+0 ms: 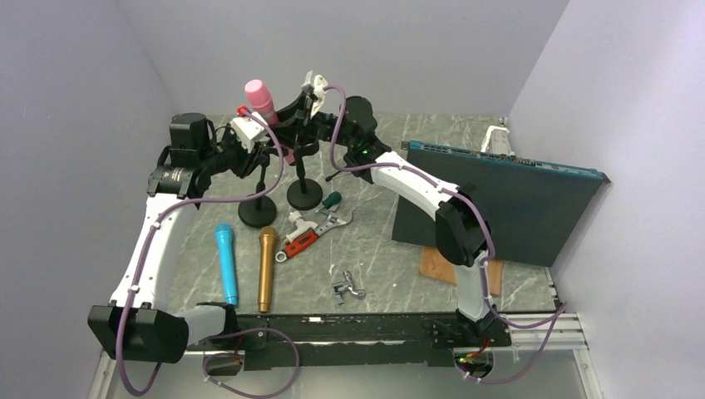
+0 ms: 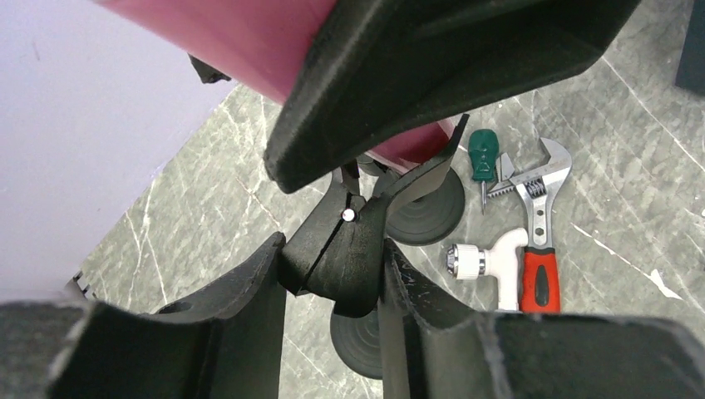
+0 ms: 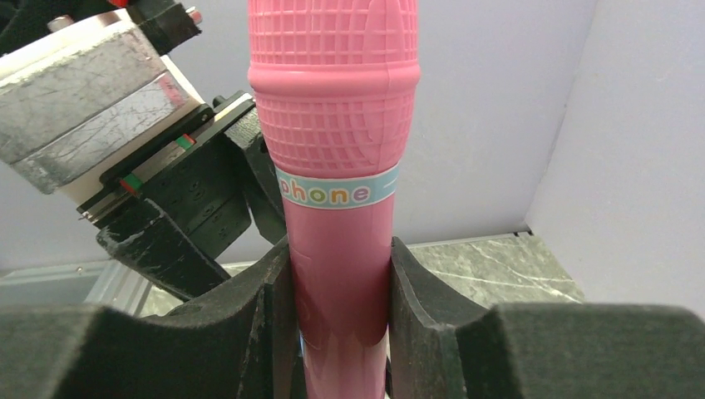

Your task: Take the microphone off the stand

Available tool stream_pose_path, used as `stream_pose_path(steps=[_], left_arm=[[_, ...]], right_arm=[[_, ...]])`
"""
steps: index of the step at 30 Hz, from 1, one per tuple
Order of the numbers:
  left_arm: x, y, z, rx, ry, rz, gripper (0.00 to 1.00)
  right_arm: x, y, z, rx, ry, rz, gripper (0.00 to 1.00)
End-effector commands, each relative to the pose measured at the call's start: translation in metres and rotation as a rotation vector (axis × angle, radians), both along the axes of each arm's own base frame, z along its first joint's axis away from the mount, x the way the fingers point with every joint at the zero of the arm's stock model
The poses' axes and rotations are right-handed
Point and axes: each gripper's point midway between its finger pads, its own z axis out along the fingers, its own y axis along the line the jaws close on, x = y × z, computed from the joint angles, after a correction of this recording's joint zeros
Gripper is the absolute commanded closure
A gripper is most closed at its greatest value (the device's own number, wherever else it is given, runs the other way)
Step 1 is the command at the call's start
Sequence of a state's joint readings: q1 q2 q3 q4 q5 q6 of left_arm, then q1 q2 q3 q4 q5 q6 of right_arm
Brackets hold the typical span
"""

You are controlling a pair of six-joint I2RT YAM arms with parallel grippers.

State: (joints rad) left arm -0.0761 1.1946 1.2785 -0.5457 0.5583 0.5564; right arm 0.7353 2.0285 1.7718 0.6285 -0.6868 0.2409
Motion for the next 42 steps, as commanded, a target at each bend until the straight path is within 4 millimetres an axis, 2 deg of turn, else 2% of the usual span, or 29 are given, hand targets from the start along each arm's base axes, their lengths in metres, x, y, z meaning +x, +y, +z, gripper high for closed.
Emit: stream_pose_path(steps=[1,6,11,15,16,19,21,22,24,28,30,36,42], left_arm=[[-0.01,0.0,0.0,0.027,-0.027,-0.026,1.0],[-0.015,0.003,-0.009,0.038,-0.014,-0.013,1.0],[-0.017,0.011,-0.011,0.031,-0.018,0.03,1.0],[-0.005,0.041,-0.009,0.037,-0.053,0.218,1.0],[-0.003,0.048,-0.008,0.032,-0.06,0.261,1.0],[0.003,0.065,0.001,0.018,-0.097,0.367,0.88],[0.006,0.073,0.003,0.026,-0.109,0.407,0.89],[0.008,0.074,0.005,0.027,-0.116,0.414,0.89],[0.01,0.075,0.002,0.024,-0.115,0.419,0.91],[0.013,0.082,-0.01,0.007,-0.107,0.467,0.94],[0.012,0.085,-0.021,-0.001,-0.09,0.493,0.96],[0.0,0.096,-0.055,-0.006,-0.027,0.57,0.97],[-0.013,0.105,-0.09,0.055,0.029,0.598,0.97]], right_arm=[[-0.003,-0.018,0.074,0.115,-0.089,-0.085,1.0],[0.004,-0.03,0.126,0.173,-0.144,-0.178,1.0],[0.009,-0.062,0.176,0.272,-0.195,-0.299,1.0],[0.005,-0.083,0.192,0.307,-0.193,-0.32,1.0],[0.003,-0.087,0.19,0.302,-0.193,-0.327,1.0],[-0.008,-0.098,0.178,0.281,-0.189,-0.341,1.0],[-0.019,-0.109,0.168,0.269,-0.191,-0.346,1.0],[-0.019,-0.109,0.153,0.248,-0.181,-0.351,1.0],[-0.029,-0.12,0.139,0.223,-0.165,-0.368,1.0],[-0.046,-0.14,0.1,0.17,-0.1,-0.395,1.0],[-0.055,-0.151,0.089,0.153,-0.076,-0.41,1.0],[-0.076,-0.176,0.084,0.122,-0.069,-0.446,1.0],[-0.081,-0.18,0.084,0.089,-0.075,-0.45,1.0]])
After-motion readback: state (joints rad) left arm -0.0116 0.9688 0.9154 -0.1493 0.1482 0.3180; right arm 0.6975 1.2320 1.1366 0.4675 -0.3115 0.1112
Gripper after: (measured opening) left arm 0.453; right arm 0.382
